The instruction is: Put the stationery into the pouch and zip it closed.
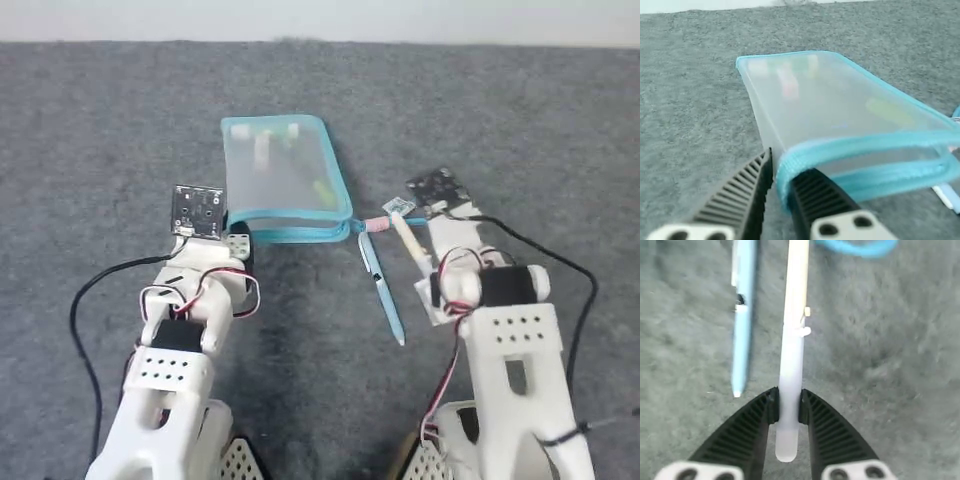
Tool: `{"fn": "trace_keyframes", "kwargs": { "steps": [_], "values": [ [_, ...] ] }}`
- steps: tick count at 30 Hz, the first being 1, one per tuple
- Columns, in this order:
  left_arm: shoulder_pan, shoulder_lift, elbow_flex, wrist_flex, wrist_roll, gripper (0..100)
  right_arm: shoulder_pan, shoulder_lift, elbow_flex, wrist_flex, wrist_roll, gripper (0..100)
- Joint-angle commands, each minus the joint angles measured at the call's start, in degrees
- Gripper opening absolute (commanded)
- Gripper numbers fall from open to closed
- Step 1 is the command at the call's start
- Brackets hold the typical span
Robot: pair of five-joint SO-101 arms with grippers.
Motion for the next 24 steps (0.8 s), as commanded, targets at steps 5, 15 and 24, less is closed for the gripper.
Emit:
{"fn": "trace_keyframes", "kwargs": {
  "steps": [5, 15, 24],
  "values": [
    [1.93, 0.0, -0.84, -0.18, -0.26, 1, -9.45, -3.3, -13.27, 6.2, -3.78, 0.6],
    [2.29, 0.0, -0.84, -0.18, -0.26, 1, -20.35, 1.45, -18.02, 4.79, -4.22, 0.6],
    [2.29, 0.0, -0.84, -0.26, -0.35, 1, -20.88, -5.05, -18.2, 4.44, -4.31, 0.6]
  ]
}}
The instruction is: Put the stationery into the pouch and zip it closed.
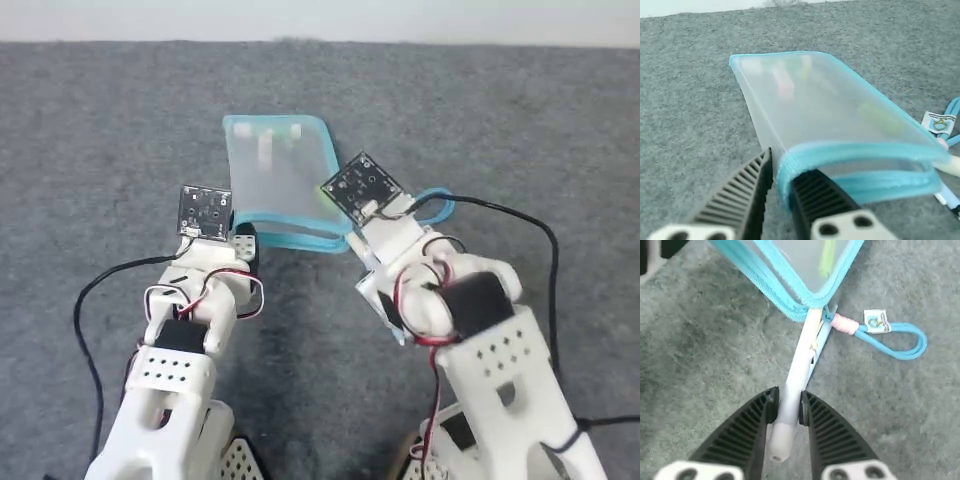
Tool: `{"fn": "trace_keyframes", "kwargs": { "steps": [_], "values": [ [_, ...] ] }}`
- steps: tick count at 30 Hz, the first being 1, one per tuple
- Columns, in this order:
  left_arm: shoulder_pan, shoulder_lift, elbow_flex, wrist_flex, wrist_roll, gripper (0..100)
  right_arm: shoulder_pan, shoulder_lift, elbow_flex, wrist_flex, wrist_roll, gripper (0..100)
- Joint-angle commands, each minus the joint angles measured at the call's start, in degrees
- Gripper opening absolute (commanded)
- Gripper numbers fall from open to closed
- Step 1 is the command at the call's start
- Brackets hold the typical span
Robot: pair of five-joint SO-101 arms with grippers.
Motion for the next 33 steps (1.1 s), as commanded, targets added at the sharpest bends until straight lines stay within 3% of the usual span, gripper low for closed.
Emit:
{"fn": "trace_keyframes", "kwargs": {
  "steps": [1, 12, 20, 26, 29, 33],
  "values": [
    [0.97, 0.0, -0.84, -0.26, -0.26, 1, -1.19, -4.7, -2.73, -1.71, -0.7, 0.6],
    [0.97, 0.0, -0.84, -0.26, -0.26, 1, -1.27, -13.76, -2.81, -6.29, -2.55, 0.6],
    [0.97, 0.0, -0.75, -0.26, -0.26, 1, -4.7, -9.71, -3.52, -9.27, -2.29, 0.6],
    [0.62, 0.0, -0.75, -0.18, -0.26, 1, 8.48, -0.92, -0.97, -0.66, 3.52, 0.6],
    [0.97, 0.0, -0.75, -0.18, -0.26, 1, 9.8, 2.77, 4.66, 3.03, 9.49, 0.6],
    [0.97, 0.0, -0.75, -0.18, -0.35, 1, 5.93, 5.32, 13.54, 3.3, 19.87, 0.7]
  ]
}}
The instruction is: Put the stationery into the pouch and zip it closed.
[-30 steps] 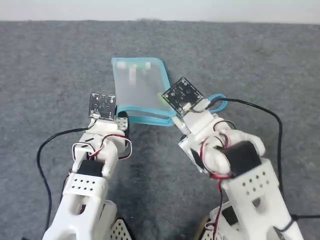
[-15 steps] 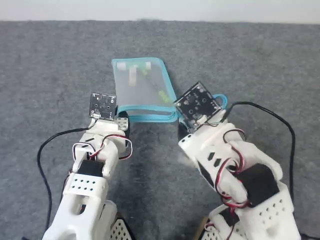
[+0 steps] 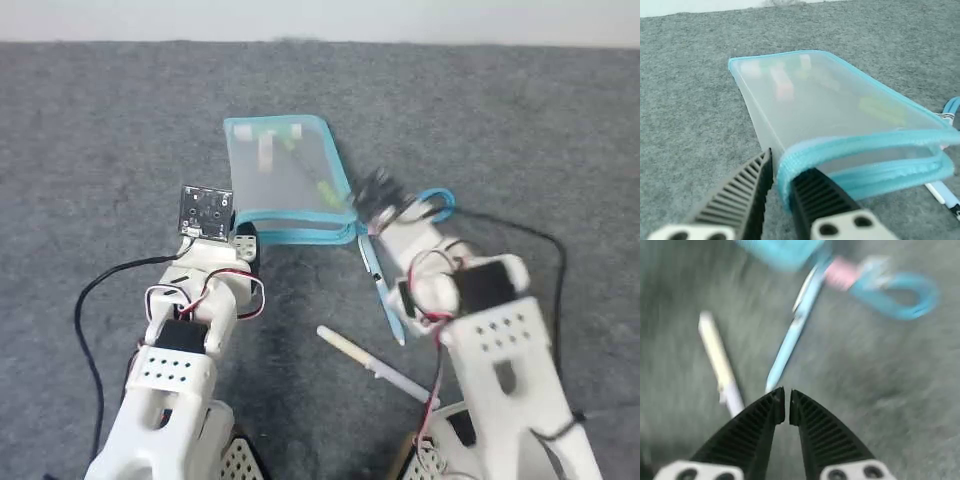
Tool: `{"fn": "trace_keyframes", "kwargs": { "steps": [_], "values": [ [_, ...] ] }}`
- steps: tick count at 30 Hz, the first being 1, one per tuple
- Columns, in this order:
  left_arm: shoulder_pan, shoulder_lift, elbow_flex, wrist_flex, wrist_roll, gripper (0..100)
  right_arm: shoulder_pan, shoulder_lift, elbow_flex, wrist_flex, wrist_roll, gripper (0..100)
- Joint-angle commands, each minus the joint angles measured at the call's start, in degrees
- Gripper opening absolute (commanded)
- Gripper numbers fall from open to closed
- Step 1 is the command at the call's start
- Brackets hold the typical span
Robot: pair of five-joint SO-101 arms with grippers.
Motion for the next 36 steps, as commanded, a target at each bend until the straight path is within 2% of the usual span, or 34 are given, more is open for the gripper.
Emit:
{"fn": "trace_keyframes", "kwargs": {
  "steps": [1, 5, 9, 17, 28, 30, 33, 36],
  "values": [
    [0.88, 0.0, -0.75, -0.18, -0.35, 1, -4.62, 1.71, 5.98, 0.4, 8.79, 1.3],
    [0.44, 0.0, -0.75, -0.18, -0.35, 1, -12.62, 1.63, 14.77, -2.86, 9.49, 10.2],
    [0.7, 0.18, -0.75, -0.18, -0.35, 1, -14.46, 1.98, 19.6, -9.01, 6.42, 16.3],
    [0.44, 0.0, -0.75, -0.26, -0.35, 1, -14.55, 2.15, 27.52, -18.07, 4.66, 15.8],
    [0.35, -0.09, -0.92, -0.26, -0.35, 1, -14.29, 2.24, 31.91, -22.11, 4.66, 15.7],
    [0.35, -0.09, -0.92, -0.26, -0.35, 1, -14.29, 2.24, 31.91, -22.11, 4.66, 11.9],
    [0.35, -0.09, -0.92, -0.26, -0.35, 1, -14.46, 2.24, 31.82, -22.11, 5.19, 0.2],
    [0.35, -0.09, -0.92, -0.26, -0.35, 1, -14.46, 2.15, 31.82, -22.02, 5.19, 0.6]
  ]
}}
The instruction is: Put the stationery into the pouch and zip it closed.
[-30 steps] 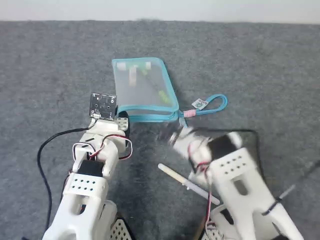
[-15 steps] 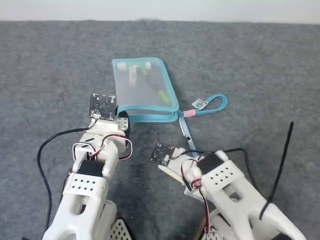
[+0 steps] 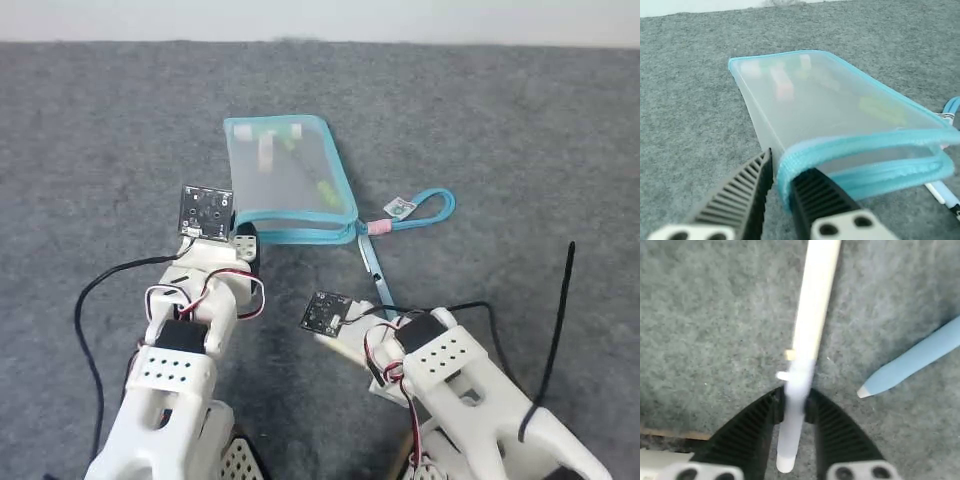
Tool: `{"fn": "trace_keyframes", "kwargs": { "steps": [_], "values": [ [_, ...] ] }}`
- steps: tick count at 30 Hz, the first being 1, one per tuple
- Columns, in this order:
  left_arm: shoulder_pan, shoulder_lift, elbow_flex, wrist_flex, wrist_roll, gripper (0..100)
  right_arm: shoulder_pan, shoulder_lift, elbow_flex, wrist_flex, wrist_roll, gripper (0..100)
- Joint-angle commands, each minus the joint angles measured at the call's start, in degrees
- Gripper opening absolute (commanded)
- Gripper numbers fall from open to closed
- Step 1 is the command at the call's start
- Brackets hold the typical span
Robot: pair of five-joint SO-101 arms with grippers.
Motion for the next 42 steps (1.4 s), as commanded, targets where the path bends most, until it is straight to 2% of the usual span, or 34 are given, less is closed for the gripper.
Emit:
{"fn": "trace_keyframes", "kwargs": {
  "steps": [1, 5, 13, 18, 24, 30, 34, 42],
  "values": [
    [0.35, -0.09, -0.92, -0.26, -0.35, 1, -0.31, 0.04, -0.62, -0.75, -0.18, 0.6],
    [0.35, -0.09, -0.92, -0.26, -0.35, 1, 2.42, -1.27, -3.69, 0.57, -0.88, 0.6],
    [0.35, -0.09, -1.01, -0.26, -0.35, 1, 20.18, -9.19, -20.13, 8.57, -9.05, 0.6],
    [0.35, -0.09, -1.01, -0.26, -0.35, 1, 28.97, -8.31, -26.46, 9.1, -12.4, 0.6],
    [0.44, -0.09, -0.84, -0.26, -0.35, 1, 36.26, 7.87, -31.21, 0.66, -12.4, 0.6],
    [0.44, -0.09, -0.66, -0.18, -0.35, 1, 38.73, 28.0, -41.85, -6.11, -12.4, 0.6],
    [0.44, 0.0, -0.66, -0.18, -0.35, 1, 39.52, 37.67, -49.67, -6.2, -12.31, 0.9],
    [0.44, -0.09, -0.66, -0.18, -0.35, 1, 42.95, 45.58, -54.15, -6.11, -12.4, 16.6]
  ]
}}
